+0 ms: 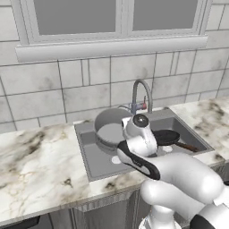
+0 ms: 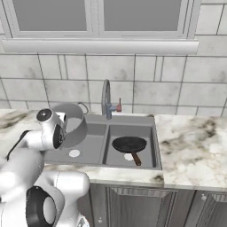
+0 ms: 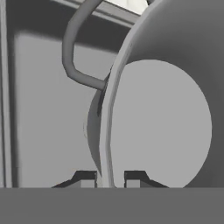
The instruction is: Move the pot and pan from the stove into the sink.
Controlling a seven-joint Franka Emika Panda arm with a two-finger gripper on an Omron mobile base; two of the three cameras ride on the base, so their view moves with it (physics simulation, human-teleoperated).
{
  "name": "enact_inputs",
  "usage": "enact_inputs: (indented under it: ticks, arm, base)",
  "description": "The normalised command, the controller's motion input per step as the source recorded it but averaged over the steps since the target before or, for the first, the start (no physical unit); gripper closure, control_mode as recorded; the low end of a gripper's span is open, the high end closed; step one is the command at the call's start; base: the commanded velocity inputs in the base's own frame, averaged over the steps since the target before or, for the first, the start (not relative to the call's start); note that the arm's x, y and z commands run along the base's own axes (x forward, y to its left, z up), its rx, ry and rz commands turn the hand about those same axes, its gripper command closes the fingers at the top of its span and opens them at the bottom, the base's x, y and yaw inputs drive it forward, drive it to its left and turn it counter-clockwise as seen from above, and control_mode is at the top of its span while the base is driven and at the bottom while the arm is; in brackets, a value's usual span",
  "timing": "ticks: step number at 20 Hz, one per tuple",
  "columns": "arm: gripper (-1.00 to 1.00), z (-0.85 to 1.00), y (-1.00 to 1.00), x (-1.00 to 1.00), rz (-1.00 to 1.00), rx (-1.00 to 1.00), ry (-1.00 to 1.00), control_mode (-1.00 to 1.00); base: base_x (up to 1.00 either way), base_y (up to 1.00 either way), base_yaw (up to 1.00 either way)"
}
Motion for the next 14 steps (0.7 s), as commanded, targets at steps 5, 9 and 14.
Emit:
enact_inputs:
  ticks: [5,9,14]
  arm:
    - [1.00,-0.51,0.01,0.38,-0.01,-0.06,0.03,-1.00]
    - [1.00,-0.22,0.02,0.15,0.00,-0.02,0.00,-1.00]
    - [1.00,-0.11,0.00,0.06,0.00,0.00,0.02,-1.00]
  base:
    - [0.00,0.00,0.00]
    - [0.00,0.00,0.00]
    - [0.00,0.00,0.00]
